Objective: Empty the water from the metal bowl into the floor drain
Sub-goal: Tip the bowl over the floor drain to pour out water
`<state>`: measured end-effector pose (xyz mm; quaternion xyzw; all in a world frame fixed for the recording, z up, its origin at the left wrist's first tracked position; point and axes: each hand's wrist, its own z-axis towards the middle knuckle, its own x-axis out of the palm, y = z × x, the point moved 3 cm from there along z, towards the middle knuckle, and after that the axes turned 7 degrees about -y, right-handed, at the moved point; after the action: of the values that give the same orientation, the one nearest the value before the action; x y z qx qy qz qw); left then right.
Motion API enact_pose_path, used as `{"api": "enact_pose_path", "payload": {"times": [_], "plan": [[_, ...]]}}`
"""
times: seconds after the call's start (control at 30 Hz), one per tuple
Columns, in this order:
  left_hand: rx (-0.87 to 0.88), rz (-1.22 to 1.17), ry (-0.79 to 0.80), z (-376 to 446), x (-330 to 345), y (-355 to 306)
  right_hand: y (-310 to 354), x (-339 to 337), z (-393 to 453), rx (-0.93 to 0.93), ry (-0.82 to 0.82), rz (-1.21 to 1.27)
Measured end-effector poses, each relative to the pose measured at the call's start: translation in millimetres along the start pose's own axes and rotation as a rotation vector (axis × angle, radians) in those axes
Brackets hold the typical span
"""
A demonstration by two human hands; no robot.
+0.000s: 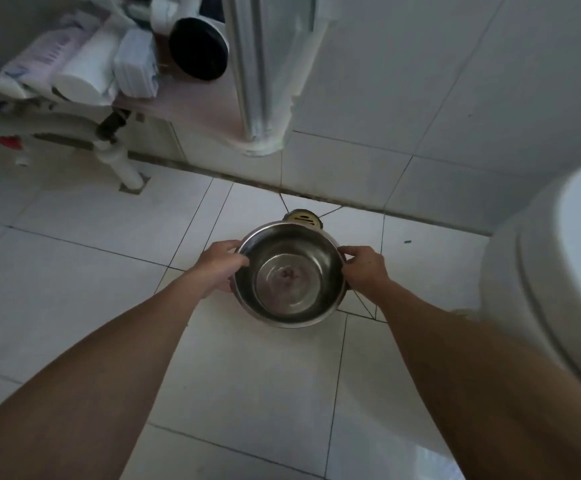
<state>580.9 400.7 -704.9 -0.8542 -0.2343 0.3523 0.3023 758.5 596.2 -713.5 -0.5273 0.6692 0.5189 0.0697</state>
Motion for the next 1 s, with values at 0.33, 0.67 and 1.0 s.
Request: {"api": "enact_pose_path", "payload": {"times": [0.33,0.67,1.0], "plan": [[0.046,0.042,0.005,41.1,11.2,-4.3,-14.9,19.0,44.3,-0.036,-0.037,0.012],[0.026,0.085,0.016,50.3,24.3,2.0,-20.8,15.5,57.7,-0.043,-0.034,-0.035],[0.018,0.104,0.028,58.0,33.5,2.2,-22.1,10.1,62.5,-0.048,-0.054,-0.055]]}}
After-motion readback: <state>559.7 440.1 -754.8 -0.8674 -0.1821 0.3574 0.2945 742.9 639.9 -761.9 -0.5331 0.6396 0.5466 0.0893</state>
